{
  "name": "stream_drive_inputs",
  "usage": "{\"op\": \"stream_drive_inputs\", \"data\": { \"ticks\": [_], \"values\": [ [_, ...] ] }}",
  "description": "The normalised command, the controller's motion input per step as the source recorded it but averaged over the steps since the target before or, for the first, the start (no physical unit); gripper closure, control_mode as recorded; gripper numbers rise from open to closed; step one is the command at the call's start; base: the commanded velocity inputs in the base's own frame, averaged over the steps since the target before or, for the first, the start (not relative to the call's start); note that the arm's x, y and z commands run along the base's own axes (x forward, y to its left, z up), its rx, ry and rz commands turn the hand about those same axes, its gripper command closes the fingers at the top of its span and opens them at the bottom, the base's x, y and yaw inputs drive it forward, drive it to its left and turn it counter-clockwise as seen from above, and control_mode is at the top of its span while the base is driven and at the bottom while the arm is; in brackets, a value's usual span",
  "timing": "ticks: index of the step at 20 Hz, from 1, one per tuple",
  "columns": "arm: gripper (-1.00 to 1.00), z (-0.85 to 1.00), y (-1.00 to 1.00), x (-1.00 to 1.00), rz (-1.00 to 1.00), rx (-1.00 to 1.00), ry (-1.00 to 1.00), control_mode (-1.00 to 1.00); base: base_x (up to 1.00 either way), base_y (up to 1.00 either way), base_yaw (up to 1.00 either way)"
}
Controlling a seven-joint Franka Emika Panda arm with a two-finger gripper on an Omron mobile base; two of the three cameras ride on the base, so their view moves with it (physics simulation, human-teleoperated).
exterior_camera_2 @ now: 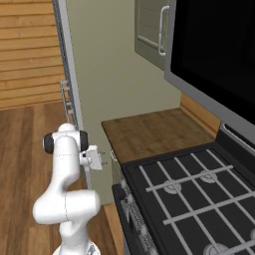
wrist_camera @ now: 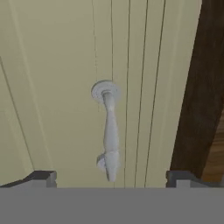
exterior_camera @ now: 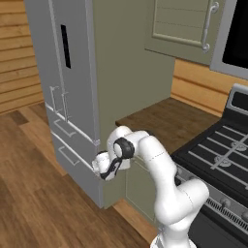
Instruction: Take a straw from the drawer in front and place it inside the glass cup on the dining counter.
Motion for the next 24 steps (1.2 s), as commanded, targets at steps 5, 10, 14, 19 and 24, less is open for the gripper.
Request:
{"op": "stream_drive_inputs", "data": {
  "ticks": [5, 10, 14, 19, 24],
  "values": [
    [-1.0, -0.28, -0.35, 0.31, 0.07, 0.0, 0.0, -1.0, 0.0, 0.0, 0.0],
    [-1.0, -0.09, -0.33, -0.01, 0.1, 0.0, -0.07, -1.0, 0.0, 0.0, 0.0],
    [-1.0, 0.01, -0.43, -0.28, 0.07, 0.0, -0.18, -1.0, 0.0, 0.0, 0.0],
    [-1.0, 0.07, -0.39, -0.42, 0.09, 0.02, -0.14, -1.0, 0.0, 0.0, 0.0],
    [-1.0, 0.34, -0.27, -0.49, 0.14, 0.07, -0.11, -1.0, 0.0, 0.0, 0.0]
  ]
}}
